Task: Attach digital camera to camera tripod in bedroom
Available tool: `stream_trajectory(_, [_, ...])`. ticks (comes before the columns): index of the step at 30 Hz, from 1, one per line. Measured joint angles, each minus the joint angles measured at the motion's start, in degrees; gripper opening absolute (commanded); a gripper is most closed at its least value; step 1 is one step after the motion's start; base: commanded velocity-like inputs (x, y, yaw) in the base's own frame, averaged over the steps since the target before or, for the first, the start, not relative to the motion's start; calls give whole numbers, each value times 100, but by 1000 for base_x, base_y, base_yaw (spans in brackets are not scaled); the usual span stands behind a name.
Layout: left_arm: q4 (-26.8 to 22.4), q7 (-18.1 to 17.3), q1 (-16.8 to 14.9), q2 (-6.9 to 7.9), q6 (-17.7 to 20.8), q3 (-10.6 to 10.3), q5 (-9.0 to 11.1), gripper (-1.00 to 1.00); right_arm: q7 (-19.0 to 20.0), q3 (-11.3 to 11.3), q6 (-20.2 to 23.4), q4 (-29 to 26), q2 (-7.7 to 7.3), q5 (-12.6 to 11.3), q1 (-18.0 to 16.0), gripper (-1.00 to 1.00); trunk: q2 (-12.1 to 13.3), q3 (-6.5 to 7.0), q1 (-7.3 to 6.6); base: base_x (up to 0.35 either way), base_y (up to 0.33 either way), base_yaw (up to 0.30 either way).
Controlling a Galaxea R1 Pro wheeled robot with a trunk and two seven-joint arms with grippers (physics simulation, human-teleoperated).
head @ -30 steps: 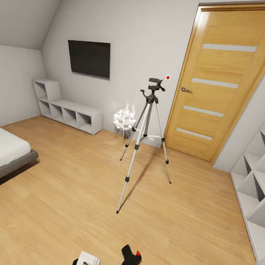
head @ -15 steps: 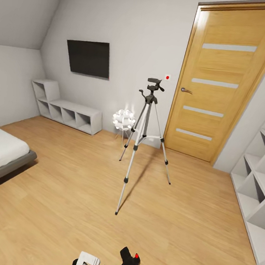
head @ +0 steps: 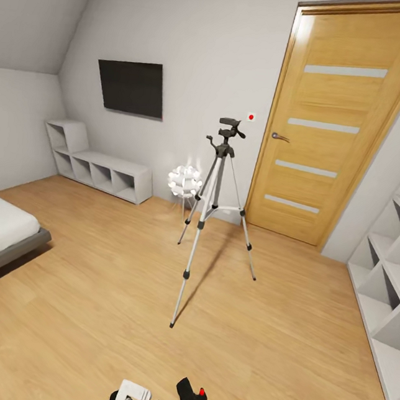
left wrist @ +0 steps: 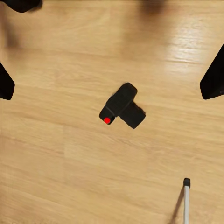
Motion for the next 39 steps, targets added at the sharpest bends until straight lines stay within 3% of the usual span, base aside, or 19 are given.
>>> stream_trajectory(39, [-1,-1,0,-7,1,-10,0,100,-35,-3,22,40,-4,33,0,100,0,0,2,24,-44,0])
